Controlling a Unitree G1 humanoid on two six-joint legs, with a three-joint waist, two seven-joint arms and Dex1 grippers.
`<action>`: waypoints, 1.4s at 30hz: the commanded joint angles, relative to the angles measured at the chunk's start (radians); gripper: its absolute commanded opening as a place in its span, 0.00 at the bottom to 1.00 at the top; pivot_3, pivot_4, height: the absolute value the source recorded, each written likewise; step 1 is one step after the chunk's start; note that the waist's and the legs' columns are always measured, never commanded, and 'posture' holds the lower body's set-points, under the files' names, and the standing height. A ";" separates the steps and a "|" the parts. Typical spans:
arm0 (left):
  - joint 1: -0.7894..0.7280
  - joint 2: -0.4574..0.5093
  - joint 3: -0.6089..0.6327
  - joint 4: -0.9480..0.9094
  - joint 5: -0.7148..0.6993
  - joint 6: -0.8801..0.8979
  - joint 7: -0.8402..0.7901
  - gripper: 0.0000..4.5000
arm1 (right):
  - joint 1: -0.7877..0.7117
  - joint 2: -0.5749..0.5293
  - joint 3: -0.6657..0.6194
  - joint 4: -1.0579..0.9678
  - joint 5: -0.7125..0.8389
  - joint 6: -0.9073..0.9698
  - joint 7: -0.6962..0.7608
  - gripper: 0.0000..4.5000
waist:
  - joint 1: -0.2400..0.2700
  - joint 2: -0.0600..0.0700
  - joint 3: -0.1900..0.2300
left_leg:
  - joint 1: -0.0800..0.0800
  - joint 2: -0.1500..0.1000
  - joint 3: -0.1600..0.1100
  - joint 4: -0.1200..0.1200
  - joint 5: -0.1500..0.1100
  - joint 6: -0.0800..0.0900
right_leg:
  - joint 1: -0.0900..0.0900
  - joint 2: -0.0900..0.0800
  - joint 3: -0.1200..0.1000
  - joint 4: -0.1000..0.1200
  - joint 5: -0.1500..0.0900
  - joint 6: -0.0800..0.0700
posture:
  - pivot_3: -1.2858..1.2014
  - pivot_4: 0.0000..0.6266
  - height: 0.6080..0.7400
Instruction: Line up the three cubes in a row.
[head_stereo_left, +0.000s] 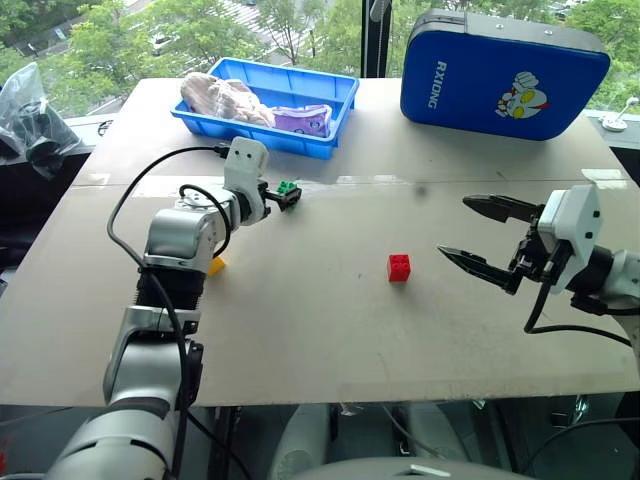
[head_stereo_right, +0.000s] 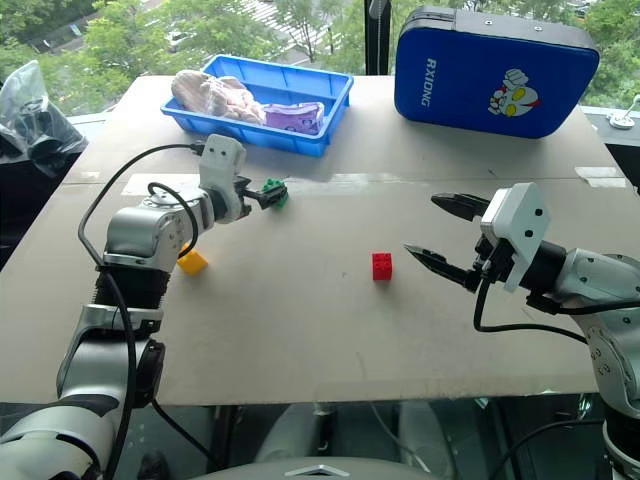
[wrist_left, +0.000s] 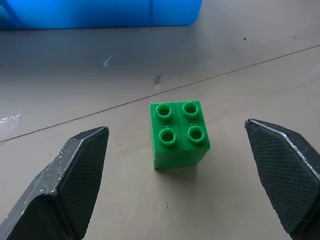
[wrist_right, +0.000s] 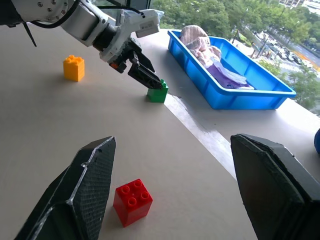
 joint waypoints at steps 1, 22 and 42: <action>-0.083 -0.031 -0.011 0.183 0.072 -0.139 -0.043 1.00 | 0.029 -0.031 -0.083 -0.083 0.064 0.007 -0.019 0.84 | 0.002 0.000 0.000 | 0.000 -0.002 0.000 0.000 0.000 0.000 | 0.000 0.000 0.000 0.000 0.000 0.000 | 0.52 0.24 1.00; 0.078 0.136 -0.093 -0.160 0.002 -0.262 -0.826 0.30 | 0.196 -0.111 -0.186 -0.167 0.164 0.005 -0.082 0.85 | -0.003 -0.001 0.001 | -0.002 0.001 -0.002 0.001 0.000 0.000 | 0.001 -0.001 -0.001 0.000 0.000 0.000 | 0.52 0.24 1.00; 0.186 0.128 -0.271 -0.185 0.198 -0.584 -0.959 0.30 | 0.343 -0.165 -0.208 -0.194 0.211 -0.059 0.029 0.85 | 0.000 -0.001 0.001 | 0.000 0.001 -0.003 0.004 -0.003 0.005 | 0.004 0.000 -0.003 0.001 0.000 0.000 | 0.52 0.24 1.00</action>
